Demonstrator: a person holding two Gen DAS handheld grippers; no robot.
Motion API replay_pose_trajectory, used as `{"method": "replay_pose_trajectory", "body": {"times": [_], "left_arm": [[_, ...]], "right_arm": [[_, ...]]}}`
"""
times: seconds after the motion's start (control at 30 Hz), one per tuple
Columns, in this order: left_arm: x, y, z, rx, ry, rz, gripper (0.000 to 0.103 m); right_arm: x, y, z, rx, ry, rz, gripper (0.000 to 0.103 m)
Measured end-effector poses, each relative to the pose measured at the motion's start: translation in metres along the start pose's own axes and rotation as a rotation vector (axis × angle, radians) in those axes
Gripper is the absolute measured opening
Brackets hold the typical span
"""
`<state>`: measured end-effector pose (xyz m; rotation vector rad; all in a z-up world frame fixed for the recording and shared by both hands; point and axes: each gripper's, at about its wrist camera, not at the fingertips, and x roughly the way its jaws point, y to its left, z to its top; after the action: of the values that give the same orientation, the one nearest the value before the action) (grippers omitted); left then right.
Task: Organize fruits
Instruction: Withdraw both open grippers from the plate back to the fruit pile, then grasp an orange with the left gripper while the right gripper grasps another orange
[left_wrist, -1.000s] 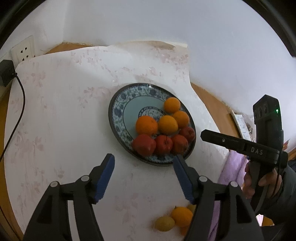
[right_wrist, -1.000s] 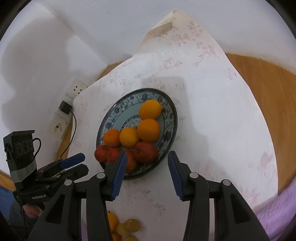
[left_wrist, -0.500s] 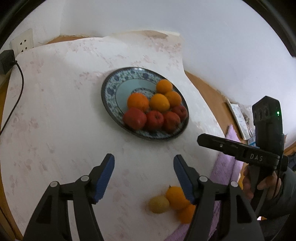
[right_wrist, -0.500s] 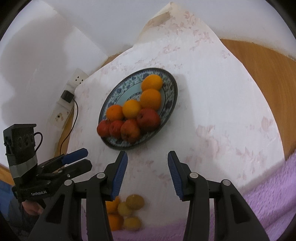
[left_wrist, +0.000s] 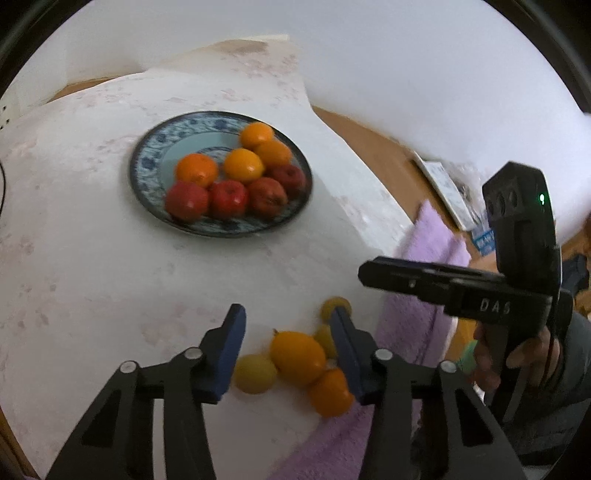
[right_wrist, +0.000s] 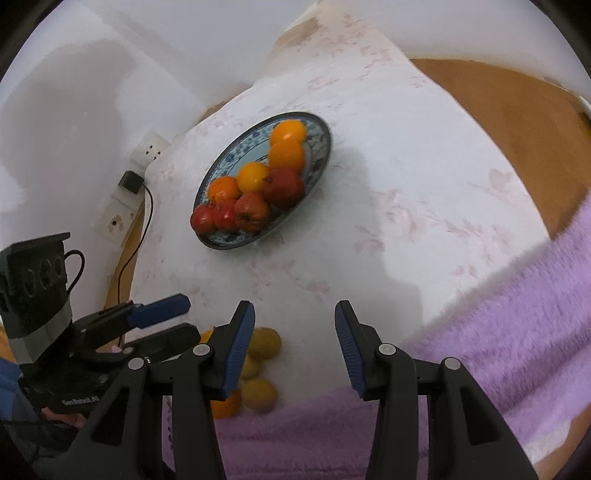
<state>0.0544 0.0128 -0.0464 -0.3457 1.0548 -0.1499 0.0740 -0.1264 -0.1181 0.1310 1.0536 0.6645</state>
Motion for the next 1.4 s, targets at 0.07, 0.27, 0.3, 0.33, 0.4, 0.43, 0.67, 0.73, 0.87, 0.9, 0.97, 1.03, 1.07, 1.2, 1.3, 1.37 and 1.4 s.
{"method": "replay_pose_trajectory", "body": {"times": [0.07, 0.27, 0.3, 0.33, 0.4, 0.43, 0.67, 0.73, 0.87, 0.9, 0.97, 1.03, 1.07, 1.2, 1.3, 1.37, 1.4], "left_arm": [[0.0, -0.003, -0.002, 0.011, 0.008, -0.006, 0.048], [0.004, -0.012, -0.012, 0.051, 0.043, -0.031, 0.048], [0.005, -0.013, -0.013, 0.058, 0.047, -0.033, 0.048], [0.005, -0.014, -0.013, 0.063, 0.044, -0.027, 0.048], [0.006, -0.014, -0.013, 0.069, 0.043, -0.024, 0.048], [0.008, -0.012, -0.012, 0.067, 0.043, -0.024, 0.048], [0.012, 0.0, -0.011, 0.053, 0.055, -0.037, 0.035], [0.012, 0.0, -0.011, 0.06, 0.051, -0.034, 0.035], [0.007, -0.002, -0.013, 0.064, 0.02, 0.004, 0.034], [0.003, -0.002, -0.014, 0.059, 0.005, 0.006, 0.034], [-0.004, -0.001, -0.014, 0.043, -0.021, -0.001, 0.034], [-0.013, 0.003, -0.014, 0.025, -0.043, 0.001, 0.034], [-0.016, 0.004, -0.014, 0.02, -0.047, 0.003, 0.034], [-0.026, 0.011, -0.018, -0.008, -0.06, 0.011, 0.034], [-0.033, 0.014, -0.021, -0.023, -0.08, 0.023, 0.034], [-0.038, 0.015, -0.025, -0.039, -0.093, 0.023, 0.034], [-0.041, 0.015, -0.028, -0.044, -0.099, 0.023, 0.034]], "right_arm": [[-0.005, -0.005, -0.006, 0.017, -0.009, -0.005, 0.046], [-0.016, -0.014, -0.024, 0.054, -0.018, -0.013, 0.046], [-0.018, -0.014, -0.026, 0.055, -0.019, -0.014, 0.046], [-0.019, -0.014, -0.027, 0.054, -0.021, -0.015, 0.046], [-0.021, -0.013, -0.028, 0.053, -0.024, -0.015, 0.046], [-0.022, -0.012, -0.029, 0.052, -0.026, -0.015, 0.046], [-0.027, -0.009, -0.034, 0.063, -0.032, 0.002, 0.046], [-0.029, -0.009, -0.035, 0.063, -0.039, -0.004, 0.046], [-0.029, -0.006, -0.036, 0.061, -0.038, -0.003, 0.046], [-0.03, -0.004, -0.036, 0.056, -0.036, -0.001, 0.046], [-0.03, -0.001, -0.036, 0.059, -0.033, 0.01, 0.046], [-0.03, 0.004, -0.036, 0.05, -0.032, 0.018, 0.046], [-0.03, 0.008, -0.036, 0.038, -0.031, 0.018, 0.046], [-0.026, 0.028, -0.04, -0.035, -0.02, 0.021, 0.046], [-0.019, 0.041, -0.042, -0.087, 0.002, 0.027, 0.046], [-0.013, 0.049, -0.046, -0.119, 0.024, 0.031, 0.046], [-0.009, 0.054, -0.048, -0.136, 0.038, 0.032, 0.046]]}}
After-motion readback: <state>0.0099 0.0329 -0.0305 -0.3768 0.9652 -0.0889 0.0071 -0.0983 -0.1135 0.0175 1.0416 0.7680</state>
